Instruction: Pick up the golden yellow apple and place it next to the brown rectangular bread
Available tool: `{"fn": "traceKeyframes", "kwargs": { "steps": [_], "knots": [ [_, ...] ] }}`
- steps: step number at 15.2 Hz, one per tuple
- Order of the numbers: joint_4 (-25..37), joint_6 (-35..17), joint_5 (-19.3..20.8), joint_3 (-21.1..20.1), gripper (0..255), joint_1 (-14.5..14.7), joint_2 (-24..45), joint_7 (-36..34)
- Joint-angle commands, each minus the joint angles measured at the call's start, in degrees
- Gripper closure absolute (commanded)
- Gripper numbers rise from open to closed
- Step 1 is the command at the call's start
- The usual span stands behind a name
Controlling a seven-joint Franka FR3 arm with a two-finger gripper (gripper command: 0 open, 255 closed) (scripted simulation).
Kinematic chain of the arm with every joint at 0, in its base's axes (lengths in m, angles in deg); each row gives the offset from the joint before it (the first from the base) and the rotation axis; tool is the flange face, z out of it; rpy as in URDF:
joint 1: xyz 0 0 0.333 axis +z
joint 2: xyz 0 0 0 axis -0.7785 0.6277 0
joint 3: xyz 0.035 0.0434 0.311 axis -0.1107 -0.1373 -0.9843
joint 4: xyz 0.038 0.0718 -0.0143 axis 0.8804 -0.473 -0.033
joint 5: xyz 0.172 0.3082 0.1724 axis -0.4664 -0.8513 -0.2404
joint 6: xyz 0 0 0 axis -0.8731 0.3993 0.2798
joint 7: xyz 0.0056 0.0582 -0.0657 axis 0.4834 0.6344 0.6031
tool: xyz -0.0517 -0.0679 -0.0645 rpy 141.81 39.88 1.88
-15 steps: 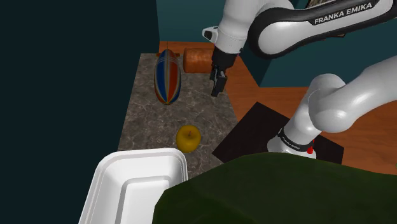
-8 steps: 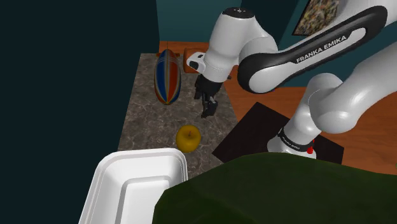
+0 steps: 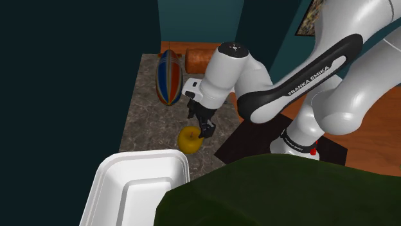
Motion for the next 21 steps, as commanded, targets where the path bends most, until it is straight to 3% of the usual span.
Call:
{"fn": "traceKeyframes", "kwargs": {
  "steps": [1,4,12,13,21],
  "knots": [
    [-0.02,-1.99,1.29,-0.6,0,-0.76,1.96,-0.83],
    [0.08,-5.36,4.51,-1.73,0,-2.58,5.64,-3.13],
    [0.08,-5.35,4.51,-1.7,0,-2.55,5.63,-3.13],
    [0.08,-5.35,4.51,-1.7,255,-2.55,5.63,-3.13],
    [0.09,-5.35,4.52,-1.7,255,-2.56,5.64,-3.13]
  ]
}}
